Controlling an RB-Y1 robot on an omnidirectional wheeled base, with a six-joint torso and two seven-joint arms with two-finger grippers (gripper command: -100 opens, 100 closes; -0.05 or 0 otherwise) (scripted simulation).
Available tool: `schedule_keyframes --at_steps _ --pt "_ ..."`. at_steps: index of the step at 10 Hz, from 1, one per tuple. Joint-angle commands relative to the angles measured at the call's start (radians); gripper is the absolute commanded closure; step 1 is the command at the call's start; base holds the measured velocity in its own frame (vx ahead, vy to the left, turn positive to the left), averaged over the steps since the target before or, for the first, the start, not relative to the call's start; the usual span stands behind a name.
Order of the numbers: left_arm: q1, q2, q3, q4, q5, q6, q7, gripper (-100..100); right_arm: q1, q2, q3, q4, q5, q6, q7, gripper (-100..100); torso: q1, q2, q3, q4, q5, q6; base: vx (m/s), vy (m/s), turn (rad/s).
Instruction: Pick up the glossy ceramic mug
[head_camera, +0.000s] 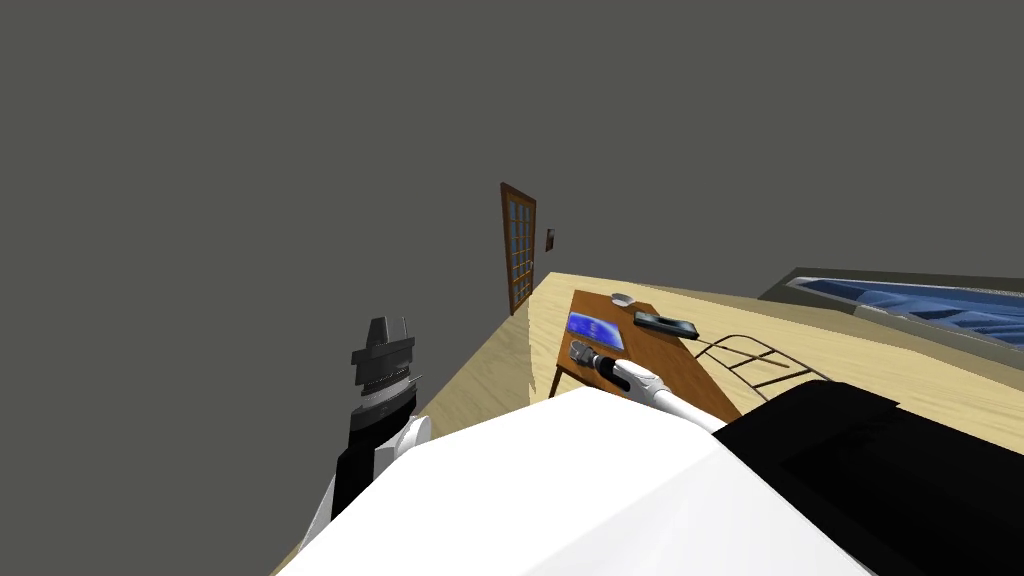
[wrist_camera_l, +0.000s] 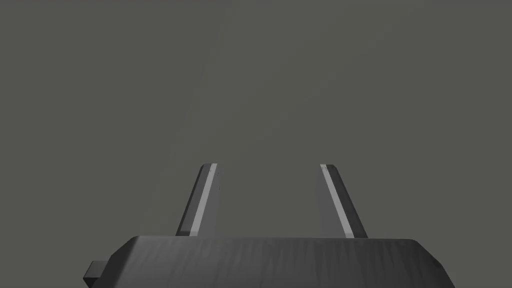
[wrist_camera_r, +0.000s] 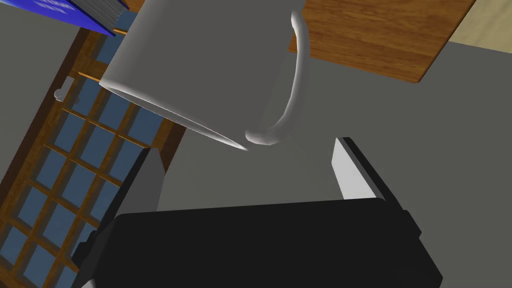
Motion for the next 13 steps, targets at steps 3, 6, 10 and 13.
schedule_keyframes --at_steps 3,6,10,13 --pt "0.000 0.000 0.000 0.000 0.000 0.000 0.000 0 0.008 -0.005 0.013 0.010 0.002 0.008 -0.005 -100 -0.001 0.002 0.001 0.000 0.000 0.000 0.020 0.013 0.004" --pt "0.000 0.000 0.000 0.000 0.000 0.000 0.000 0 -0.005 0.045 0.015 0.029 0.013 0.029 0.023 -100 -0.004 0.001 0.001 0.000 -0.001 0.000 0.036 -0.034 0.020" --pt "0.000 0.000 0.000 0.000 0.000 0.000 0.000 0 -0.001 0.050 0.012 0.027 0.014 0.029 0.027 100 -0.003 0.002 0.001 0.000 -0.001 0.000 0.024 -0.025 0.002" --pt "0.000 0.000 0.000 0.000 0.000 0.000 0.000 0 0.000 0.055 0.008 0.029 0.007 0.035 0.014 100 -0.007 0.003 0.001 0.000 -0.001 -0.006 0.000 0.003 -0.010"
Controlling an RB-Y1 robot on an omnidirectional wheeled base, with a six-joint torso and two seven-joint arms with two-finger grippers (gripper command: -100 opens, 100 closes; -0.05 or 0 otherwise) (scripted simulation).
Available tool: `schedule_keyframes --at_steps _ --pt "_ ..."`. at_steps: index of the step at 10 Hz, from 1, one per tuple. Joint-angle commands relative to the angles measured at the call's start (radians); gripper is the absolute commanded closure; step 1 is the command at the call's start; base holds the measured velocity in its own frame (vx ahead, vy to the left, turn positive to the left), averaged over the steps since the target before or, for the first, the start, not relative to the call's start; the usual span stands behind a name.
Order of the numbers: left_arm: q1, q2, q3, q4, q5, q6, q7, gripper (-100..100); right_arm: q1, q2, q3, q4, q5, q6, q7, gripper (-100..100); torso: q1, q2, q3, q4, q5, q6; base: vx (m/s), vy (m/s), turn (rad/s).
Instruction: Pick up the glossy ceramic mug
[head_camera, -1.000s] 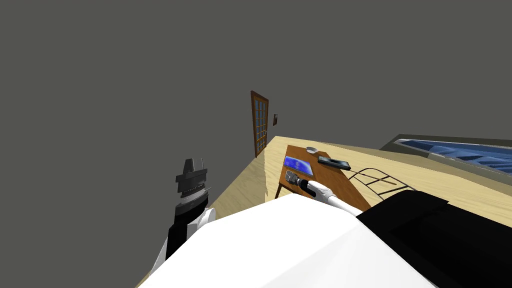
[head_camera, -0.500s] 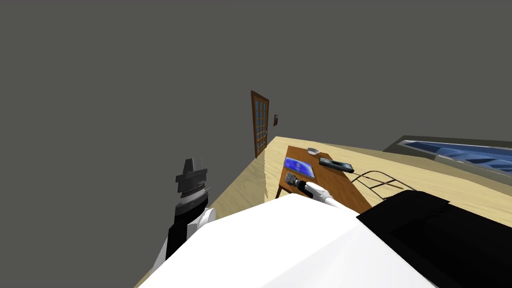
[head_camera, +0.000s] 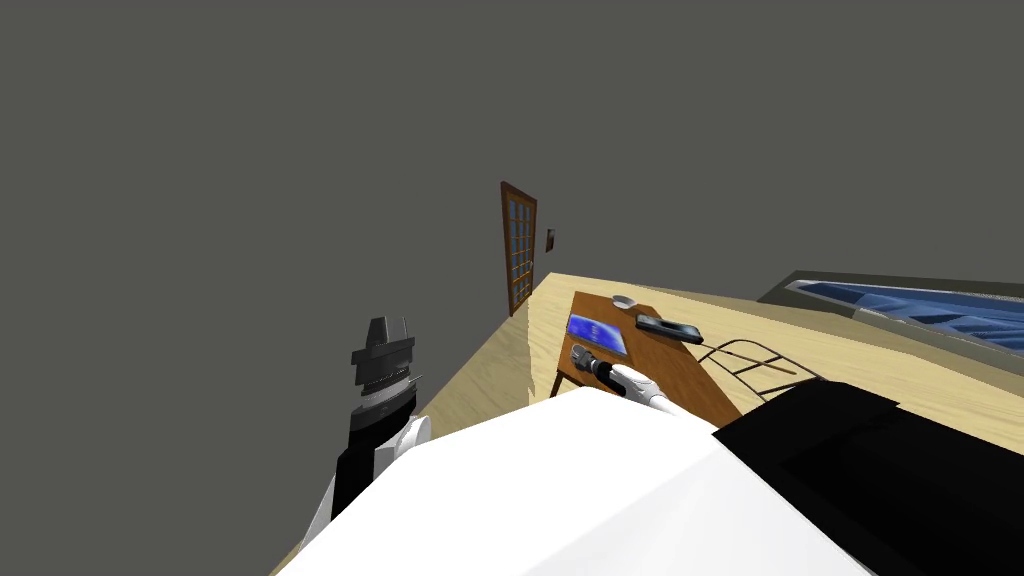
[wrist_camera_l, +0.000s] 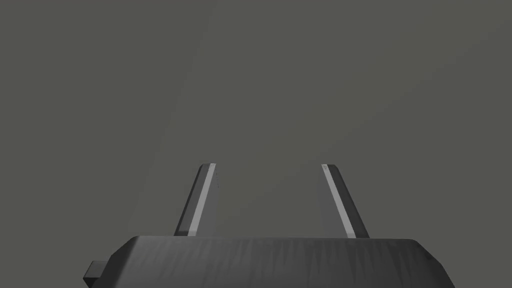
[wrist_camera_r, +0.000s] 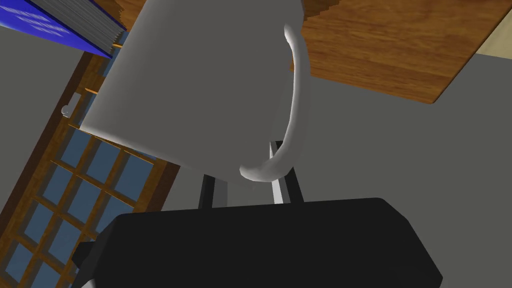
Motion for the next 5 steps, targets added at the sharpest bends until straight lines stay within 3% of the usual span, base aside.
schedule_keyframes --at_steps 1,2,3,4,5 --pt "0.000 0.000 0.000 0.000 0.000 0.000 0.000 0 0.000 0.000 0.000 0.000 0.000 0.000 0.000 0 0.000 0.000 0.000 0.000 0.000 0.000 0.000 0.000 0.000" --pt "0.000 0.000 0.000 0.000 0.000 0.000 0.000 0 0.000 -0.029 0.007 -0.006 0.003 -0.014 -0.001 100 -0.001 -0.001 0.000 0.000 0.000 0.000 -0.043 0.033 0.019" --pt "0.000 0.000 0.000 0.000 0.000 0.000 0.000 0 0.004 -0.047 0.006 -0.013 -0.001 -0.022 -0.011 100 0.001 0.001 0.001 0.000 0.000 0.000 -0.061 0.056 -0.009" --pt "0.000 0.000 0.000 0.000 0.000 0.000 0.000 0 0.000 -0.035 0.006 -0.005 0.000 -0.019 -0.005 100 0.002 0.003 0.002 0.001 0.001 0.001 -0.026 0.025 -0.012" --pt "0.000 0.000 0.000 0.000 0.000 0.000 0.000 0 0.001 -0.038 0.006 -0.006 0.000 -0.021 -0.006 0 0.001 0.002 0.002 0.001 0.001 0.001 -0.005 0.004 0.000"
